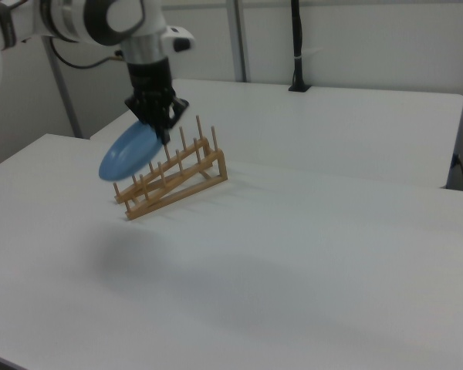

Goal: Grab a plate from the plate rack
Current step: 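Lift the blue plate up and out of the rack slots, then carry the plate beside the rack and lower it flat onto the table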

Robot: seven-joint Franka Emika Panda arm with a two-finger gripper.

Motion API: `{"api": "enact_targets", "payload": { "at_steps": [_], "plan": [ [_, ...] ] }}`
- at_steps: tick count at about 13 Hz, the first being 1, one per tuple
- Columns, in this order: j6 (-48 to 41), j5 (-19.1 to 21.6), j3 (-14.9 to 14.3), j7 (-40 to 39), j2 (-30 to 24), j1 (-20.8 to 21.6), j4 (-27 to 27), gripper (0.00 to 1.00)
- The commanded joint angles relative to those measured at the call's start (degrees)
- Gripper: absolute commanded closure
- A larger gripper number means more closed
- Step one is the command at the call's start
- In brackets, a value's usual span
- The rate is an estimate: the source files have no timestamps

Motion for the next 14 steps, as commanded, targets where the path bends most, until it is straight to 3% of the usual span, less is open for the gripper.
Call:
{"api": "enact_targets", "payload": {
  "at_steps": [1,3,6,9,14],
  "plan": [
    [-0.46,1.95,-0.13,-11.26,-1.93,-5.55,-8.43,1.0],
    [2.51,2.04,-0.13,-14.0,-0.97,-7.66,-12.83,1.0],
    [15.69,2.39,-0.13,-14.63,0.43,-8.99,-22.67,1.0],
    [19.32,2.47,-0.13,-14.36,5.09,-8.9,-23.4,1.0],
    [19.32,1.95,-0.22,-14.19,8.0,-8.9,-23.4,1.0]
  ]
}}
